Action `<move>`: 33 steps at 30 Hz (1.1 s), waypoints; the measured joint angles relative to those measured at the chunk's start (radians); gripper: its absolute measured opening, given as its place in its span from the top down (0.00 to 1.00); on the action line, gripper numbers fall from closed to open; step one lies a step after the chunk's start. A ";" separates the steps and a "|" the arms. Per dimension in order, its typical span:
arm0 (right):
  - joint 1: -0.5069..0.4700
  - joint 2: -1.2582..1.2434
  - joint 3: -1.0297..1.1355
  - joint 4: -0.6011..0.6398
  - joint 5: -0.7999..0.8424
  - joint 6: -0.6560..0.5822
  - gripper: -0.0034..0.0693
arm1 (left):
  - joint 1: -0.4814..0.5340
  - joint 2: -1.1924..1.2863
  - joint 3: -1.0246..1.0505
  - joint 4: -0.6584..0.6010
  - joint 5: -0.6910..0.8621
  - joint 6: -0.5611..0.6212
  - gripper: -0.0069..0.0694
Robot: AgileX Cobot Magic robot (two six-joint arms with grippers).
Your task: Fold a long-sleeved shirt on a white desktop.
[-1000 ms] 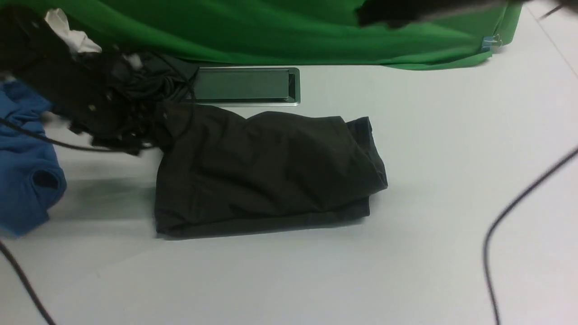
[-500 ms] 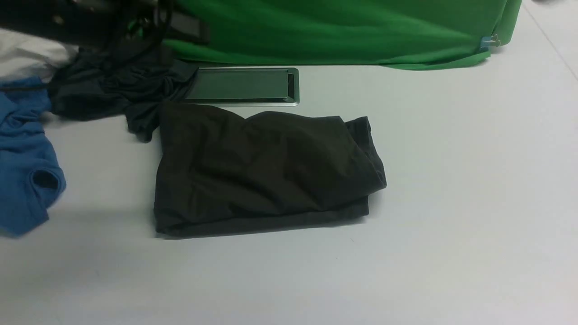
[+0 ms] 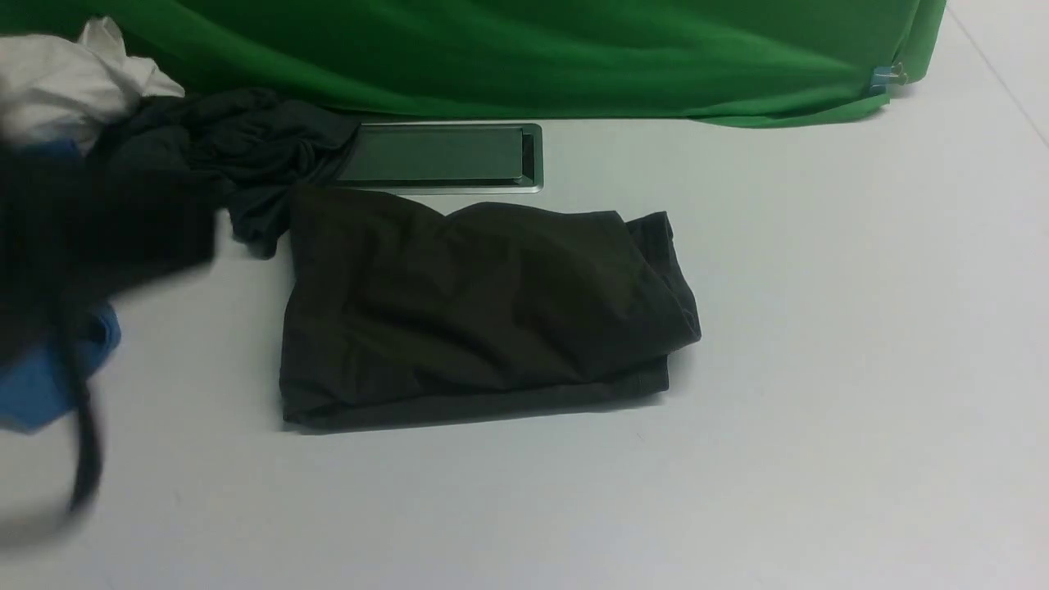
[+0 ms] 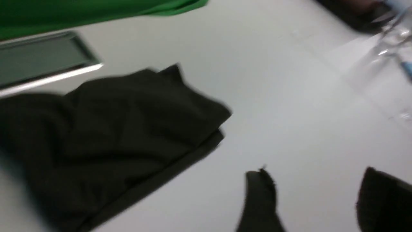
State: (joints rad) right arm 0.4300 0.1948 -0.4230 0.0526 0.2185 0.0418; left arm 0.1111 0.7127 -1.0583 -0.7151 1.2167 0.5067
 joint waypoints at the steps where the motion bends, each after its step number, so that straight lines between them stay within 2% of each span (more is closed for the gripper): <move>1: 0.000 -0.011 0.002 0.000 -0.003 0.002 0.88 | -0.001 -0.051 0.035 0.020 0.002 -0.024 0.56; 3: 0.000 -0.022 0.003 0.000 -0.012 0.004 0.92 | -0.001 -0.190 0.138 0.051 0.007 -0.059 0.75; 5: 0.000 -0.022 0.003 0.000 -0.011 0.009 0.92 | -0.001 -0.274 0.212 0.060 0.011 -0.066 0.84; 7: 0.000 -0.022 0.003 0.000 -0.007 0.040 0.92 | -0.001 -0.333 0.268 0.063 0.016 -0.070 0.88; 11: 0.000 -0.022 0.013 0.000 0.001 0.060 0.90 | -0.004 -0.358 0.317 0.064 0.018 -0.115 0.88; 17: 0.000 -0.022 0.015 0.000 0.009 0.064 0.89 | -0.006 -0.358 0.326 0.069 -0.002 -0.121 0.88; 25: 0.000 -0.022 0.015 0.000 0.009 0.064 0.86 | -0.008 -0.358 0.326 0.070 -0.104 -0.121 0.88; 28: 0.000 -0.022 0.015 0.001 0.010 0.064 0.85 | -0.008 -0.358 0.326 0.093 -0.128 -0.071 0.88; 30: 0.000 -0.022 0.015 0.001 0.010 0.064 0.85 | -0.009 -0.371 0.329 0.145 -0.169 0.013 0.88; 33: 0.000 -0.022 0.015 0.001 0.010 0.064 0.84 | -0.027 -0.407 0.341 0.208 -0.230 0.065 0.88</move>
State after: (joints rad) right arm 0.4300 0.1731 -0.4084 0.0534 0.2286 0.1062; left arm 0.0841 0.3062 -0.7170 -0.5070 0.9871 0.5719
